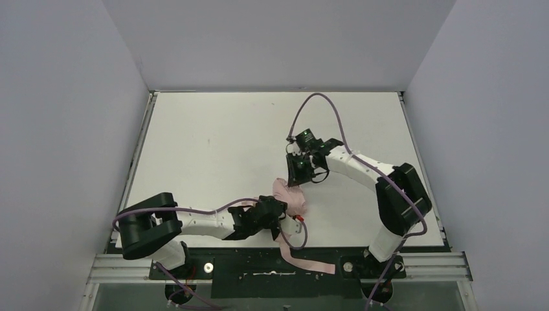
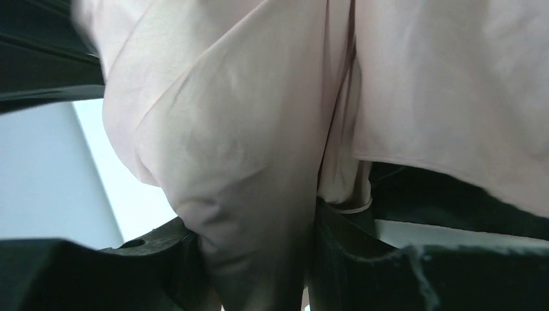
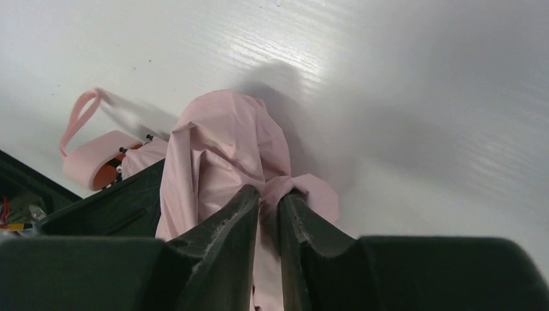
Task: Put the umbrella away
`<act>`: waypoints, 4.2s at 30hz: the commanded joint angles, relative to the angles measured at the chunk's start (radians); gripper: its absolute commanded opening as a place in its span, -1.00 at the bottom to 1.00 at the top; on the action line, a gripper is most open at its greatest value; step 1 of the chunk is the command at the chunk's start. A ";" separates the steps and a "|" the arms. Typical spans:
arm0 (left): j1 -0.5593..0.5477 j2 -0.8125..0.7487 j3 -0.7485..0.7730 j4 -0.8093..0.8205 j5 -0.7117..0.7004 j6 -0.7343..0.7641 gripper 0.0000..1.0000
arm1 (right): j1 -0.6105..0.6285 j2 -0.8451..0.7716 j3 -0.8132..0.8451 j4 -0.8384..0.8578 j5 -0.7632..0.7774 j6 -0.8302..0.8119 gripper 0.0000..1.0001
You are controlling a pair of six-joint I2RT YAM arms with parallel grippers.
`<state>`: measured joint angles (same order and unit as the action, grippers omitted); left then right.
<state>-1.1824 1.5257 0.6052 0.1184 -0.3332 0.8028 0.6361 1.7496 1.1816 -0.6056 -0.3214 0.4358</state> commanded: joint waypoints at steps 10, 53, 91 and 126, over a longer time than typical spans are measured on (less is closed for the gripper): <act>-0.140 0.119 -0.030 0.203 -0.249 0.013 -1.00 | -0.184 -0.440 -0.057 -0.123 -0.076 -0.278 0.53; -0.184 0.178 -0.059 0.281 -0.245 0.069 -1.00 | -0.228 -0.342 -0.069 0.145 -0.302 -0.071 -1.00; -0.218 0.175 -0.065 0.268 -0.238 0.042 -1.00 | -0.250 -0.689 -0.311 -0.088 -0.249 -0.149 1.00; -0.217 0.156 -0.073 0.274 -0.219 0.032 -1.00 | -0.010 -0.066 -0.243 0.013 -0.414 -0.423 0.06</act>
<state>-1.3907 1.6871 0.5457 0.4332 -0.6266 0.8516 0.5938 1.6398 0.9180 -0.5655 -0.7158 0.0353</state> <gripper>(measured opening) 0.362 0.657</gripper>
